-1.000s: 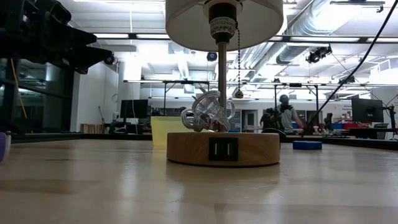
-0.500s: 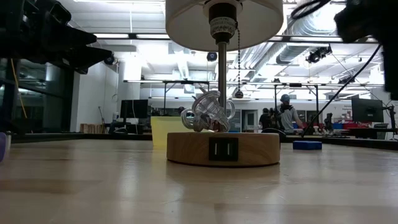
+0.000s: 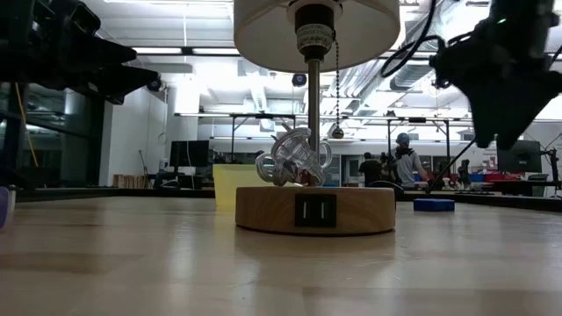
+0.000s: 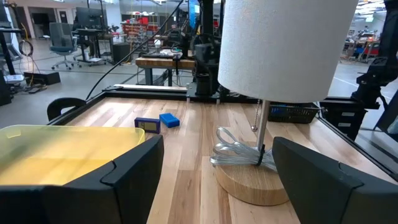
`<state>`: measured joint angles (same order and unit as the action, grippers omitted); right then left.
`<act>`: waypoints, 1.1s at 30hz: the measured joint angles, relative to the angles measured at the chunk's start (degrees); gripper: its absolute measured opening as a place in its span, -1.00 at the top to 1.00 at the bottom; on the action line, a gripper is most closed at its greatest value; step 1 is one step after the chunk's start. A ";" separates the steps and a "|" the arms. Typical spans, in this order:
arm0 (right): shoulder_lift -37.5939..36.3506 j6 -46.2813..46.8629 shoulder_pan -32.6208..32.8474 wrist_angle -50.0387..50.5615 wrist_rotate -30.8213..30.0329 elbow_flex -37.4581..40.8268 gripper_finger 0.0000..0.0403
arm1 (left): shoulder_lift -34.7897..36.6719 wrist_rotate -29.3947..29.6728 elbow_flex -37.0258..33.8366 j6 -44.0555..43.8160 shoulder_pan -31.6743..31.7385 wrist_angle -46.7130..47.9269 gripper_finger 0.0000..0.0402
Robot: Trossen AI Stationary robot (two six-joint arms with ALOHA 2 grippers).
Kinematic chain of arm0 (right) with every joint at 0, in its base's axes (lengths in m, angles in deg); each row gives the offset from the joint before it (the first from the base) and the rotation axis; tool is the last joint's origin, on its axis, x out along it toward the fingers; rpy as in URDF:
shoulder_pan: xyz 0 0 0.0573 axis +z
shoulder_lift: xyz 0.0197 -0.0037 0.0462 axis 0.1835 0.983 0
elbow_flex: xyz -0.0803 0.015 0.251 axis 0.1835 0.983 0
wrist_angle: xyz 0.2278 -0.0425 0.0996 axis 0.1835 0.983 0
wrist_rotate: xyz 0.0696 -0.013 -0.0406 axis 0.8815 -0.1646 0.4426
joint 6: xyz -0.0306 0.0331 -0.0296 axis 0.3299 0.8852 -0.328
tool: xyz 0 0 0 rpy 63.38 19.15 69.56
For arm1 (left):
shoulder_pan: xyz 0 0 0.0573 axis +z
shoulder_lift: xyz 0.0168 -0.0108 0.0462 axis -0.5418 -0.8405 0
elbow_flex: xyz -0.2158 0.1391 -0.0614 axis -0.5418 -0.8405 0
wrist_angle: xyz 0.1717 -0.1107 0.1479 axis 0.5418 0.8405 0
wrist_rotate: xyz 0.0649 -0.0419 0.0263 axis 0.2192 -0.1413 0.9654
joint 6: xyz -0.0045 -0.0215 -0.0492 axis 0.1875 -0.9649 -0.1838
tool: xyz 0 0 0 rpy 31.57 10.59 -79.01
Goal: Pick & Place Office items
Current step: Put the dark blue timer into the black bin
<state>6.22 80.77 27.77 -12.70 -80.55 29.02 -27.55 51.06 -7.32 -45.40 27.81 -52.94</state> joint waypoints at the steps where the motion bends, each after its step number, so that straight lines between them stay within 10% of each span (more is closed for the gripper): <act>1: 0.00 0.02 -0.95 -0.17 -0.04 0.01 0.03 | 0.00 0.00 0.00 0.02 0.00 0.00 -0.46; 33: 1.63 -8.88 -23.07 -29.53 1.32 -0.69 0.03 | 0.01 0.00 0.00 0.02 0.00 -0.02 -0.46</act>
<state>7.84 71.89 4.71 -42.23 -79.24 28.32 -27.54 51.06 -7.32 -45.38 27.81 -52.96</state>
